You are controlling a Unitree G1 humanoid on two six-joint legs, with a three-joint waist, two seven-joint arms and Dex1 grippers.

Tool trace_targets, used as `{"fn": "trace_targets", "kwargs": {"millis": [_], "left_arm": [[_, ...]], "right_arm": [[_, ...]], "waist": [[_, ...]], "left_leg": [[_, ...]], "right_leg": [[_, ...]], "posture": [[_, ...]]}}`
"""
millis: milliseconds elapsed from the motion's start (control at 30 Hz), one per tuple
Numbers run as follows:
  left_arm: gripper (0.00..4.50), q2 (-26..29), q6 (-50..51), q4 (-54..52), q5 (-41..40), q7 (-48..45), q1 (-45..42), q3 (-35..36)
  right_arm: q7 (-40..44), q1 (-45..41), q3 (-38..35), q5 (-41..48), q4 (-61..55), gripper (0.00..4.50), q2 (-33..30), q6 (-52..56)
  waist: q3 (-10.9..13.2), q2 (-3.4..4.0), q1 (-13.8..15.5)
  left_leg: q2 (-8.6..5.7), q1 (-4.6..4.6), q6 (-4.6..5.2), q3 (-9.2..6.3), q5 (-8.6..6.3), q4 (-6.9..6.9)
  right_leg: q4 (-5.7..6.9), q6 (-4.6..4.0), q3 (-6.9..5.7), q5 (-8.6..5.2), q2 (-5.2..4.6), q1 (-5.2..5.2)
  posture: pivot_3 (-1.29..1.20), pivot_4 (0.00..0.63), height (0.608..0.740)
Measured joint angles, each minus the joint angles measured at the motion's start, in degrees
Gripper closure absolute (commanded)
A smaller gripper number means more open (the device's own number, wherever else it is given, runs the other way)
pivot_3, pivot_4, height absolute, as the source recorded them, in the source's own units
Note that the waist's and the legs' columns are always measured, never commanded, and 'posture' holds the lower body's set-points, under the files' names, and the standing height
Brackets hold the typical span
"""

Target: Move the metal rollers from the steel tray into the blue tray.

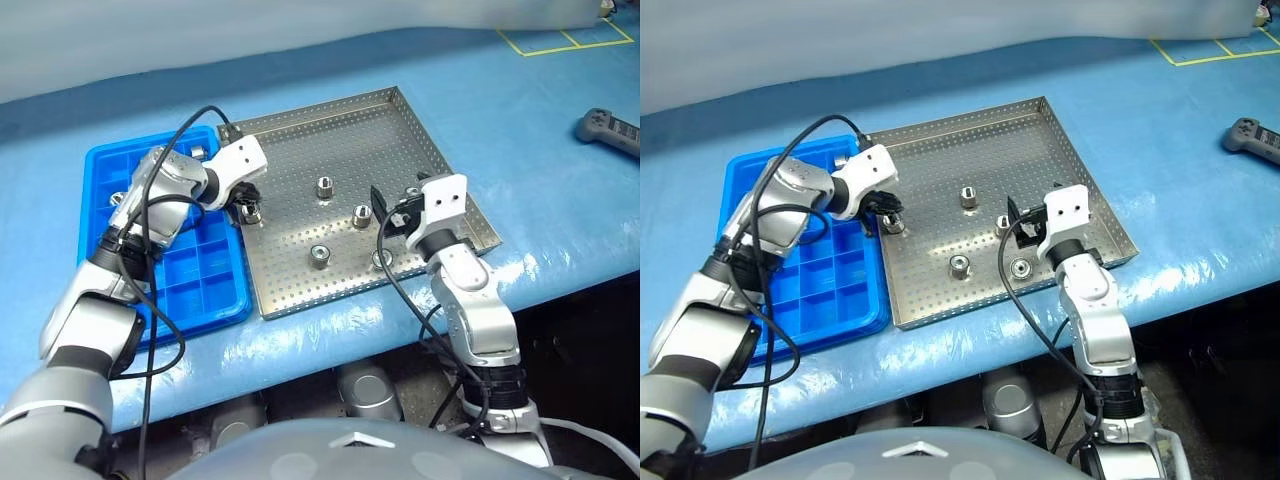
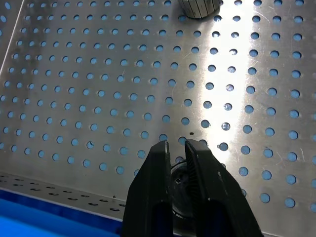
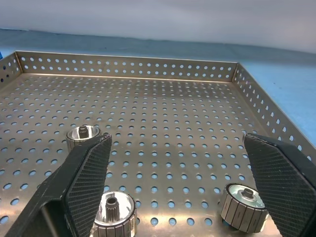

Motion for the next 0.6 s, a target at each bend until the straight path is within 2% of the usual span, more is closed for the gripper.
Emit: {"fn": "trace_targets", "kwargs": {"millis": [67,167,400,600], "left_arm": [[3.98,0.9,-0.6,0.0,-0.3,-0.5,-0.1,0.1],[3.39,2.6,-2.9,0.0,-0.5,-1.6,-0.1,0.0],[1.1,3.5,-5.0,0.0,0.2,-4.3,-0.1,-1.4],[1.1,4.5,-7.9,0.7,3.1,-8.4,-3.0,-6.2]], "right_arm": [[0.0,-0.2,0.0,0.0,0.0,0.0,0.0,-0.1],[0.0,-0.3,0.1,0.0,0.1,0.0,0.0,-0.1],[0.1,-0.9,0.3,-0.1,0.4,0.0,0.5,-0.4],[0.1,-1.0,0.7,-0.3,0.8,0.0,0.7,-0.7]], "waist": [[0.0,0.0,-0.1],[0.0,0.0,0.0],[0.0,0.0,0.3],[0.0,0.0,0.3]], "left_leg": [[0.01,0.02,0.0,0.0,0.0,0.0],[0.01,0.02,0.0,0.0,0.0,0.0],[0.0,0.01,0.0,0.0,0.0,0.01],[0.0,0.0,0.0,0.0,0.0,0.01]], "right_leg": [[0.01,0.0,0.0,0.0,0.01,0.0],[0.02,0.0,0.0,0.0,0.01,0.0],[0.02,0.0,0.0,0.0,0.0,0.0],[0.02,0.0,0.0,0.0,0.01,0.0]], "posture": [[-0.32,0.15,0.74],[-0.31,0.15,0.74],[-0.31,0.15,0.74],[-0.31,0.15,0.74]]}}
